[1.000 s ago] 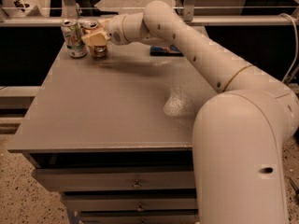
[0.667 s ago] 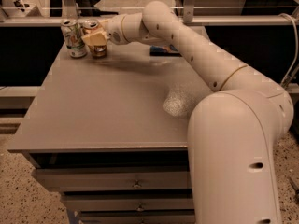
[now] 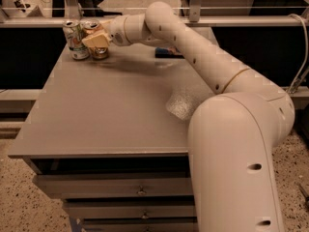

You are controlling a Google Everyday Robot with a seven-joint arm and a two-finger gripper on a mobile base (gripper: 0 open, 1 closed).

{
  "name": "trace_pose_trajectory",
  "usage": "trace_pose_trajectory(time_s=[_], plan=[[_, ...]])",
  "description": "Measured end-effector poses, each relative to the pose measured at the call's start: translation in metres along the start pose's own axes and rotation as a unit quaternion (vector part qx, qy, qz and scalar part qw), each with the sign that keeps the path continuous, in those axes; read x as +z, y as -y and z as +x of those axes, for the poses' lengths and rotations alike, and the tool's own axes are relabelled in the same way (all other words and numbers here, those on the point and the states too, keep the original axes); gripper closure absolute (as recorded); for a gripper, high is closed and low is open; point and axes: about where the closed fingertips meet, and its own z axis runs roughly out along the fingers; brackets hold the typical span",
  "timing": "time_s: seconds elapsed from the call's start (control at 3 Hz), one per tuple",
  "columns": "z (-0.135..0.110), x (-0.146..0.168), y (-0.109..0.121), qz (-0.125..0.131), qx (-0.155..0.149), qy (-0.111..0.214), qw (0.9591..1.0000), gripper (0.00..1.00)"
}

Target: Move orange can near 7up can

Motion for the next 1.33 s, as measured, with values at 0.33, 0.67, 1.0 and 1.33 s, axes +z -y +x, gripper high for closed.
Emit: trace_pose_trajectory(time_s=[0.33,0.67,1.0,1.33], plan=[[0.001,0.003,0.000,-0.002,0.000,0.001,1.0000,0.00],[0.003,-0.003,0.000,0.000,-0.001,0.000,1.0000,0.00],[0.000,-0.025,0.000,0.008,-0.010,-0.001,0.9999,0.00],[-0.013,-0.069,-0.001,0.024,-0.031,0.000,0.9992,0.00]])
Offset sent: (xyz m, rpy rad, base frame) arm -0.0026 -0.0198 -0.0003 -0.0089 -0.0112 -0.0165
